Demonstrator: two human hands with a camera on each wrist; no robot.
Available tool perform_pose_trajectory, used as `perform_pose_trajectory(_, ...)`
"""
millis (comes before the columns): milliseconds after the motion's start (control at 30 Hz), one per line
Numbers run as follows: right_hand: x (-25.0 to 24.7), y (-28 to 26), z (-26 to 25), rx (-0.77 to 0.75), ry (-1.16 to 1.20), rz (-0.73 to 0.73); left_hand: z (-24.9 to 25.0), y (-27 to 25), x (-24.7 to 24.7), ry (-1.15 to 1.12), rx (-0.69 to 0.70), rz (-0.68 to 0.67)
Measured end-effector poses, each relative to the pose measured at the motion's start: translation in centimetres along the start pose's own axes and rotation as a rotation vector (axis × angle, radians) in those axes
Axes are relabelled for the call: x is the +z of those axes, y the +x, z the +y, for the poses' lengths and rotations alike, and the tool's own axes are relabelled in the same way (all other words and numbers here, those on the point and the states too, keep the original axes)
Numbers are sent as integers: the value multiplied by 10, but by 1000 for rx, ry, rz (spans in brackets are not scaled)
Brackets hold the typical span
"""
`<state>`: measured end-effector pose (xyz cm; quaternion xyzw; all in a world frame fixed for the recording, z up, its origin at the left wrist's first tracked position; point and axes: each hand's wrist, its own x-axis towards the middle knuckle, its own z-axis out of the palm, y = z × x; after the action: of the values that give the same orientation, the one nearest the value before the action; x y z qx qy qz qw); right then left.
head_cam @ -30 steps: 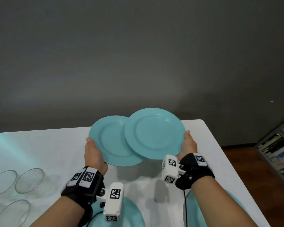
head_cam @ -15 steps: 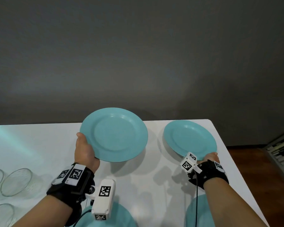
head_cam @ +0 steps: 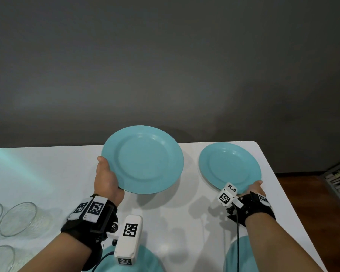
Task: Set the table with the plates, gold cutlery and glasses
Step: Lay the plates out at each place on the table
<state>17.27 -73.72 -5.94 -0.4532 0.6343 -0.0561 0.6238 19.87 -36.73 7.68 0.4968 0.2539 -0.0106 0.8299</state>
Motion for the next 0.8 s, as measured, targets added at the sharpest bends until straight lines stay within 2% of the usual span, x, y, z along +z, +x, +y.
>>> perform_pose_trajectory(33, -2, 0, 0, 15, -1, 43, -1, 0, -1, 3, 1, 2)
perform_pose_trajectory(167, -6, 7, 5, -37, 9, 8, -2, 0, -3, 21, 13, -6)
perform_pose_trajectory(333, -11, 24, 6, -57, -39, 35, -3, 0, -4, 17, 9, -20)
perform_pose_trajectory(500, -13, -6, -2, -97, 53, 25, -2, 1, -7, 17, -2, -38)
perform_pose_trajectory(633, -15, 6, 0, -74, 177, -13, -1, 5, -13, 26, 3, -52)
perform_pose_trajectory(800, -17, -8, -5, -65, 141, 13, -2, 7, -15, 30, -20, -20)
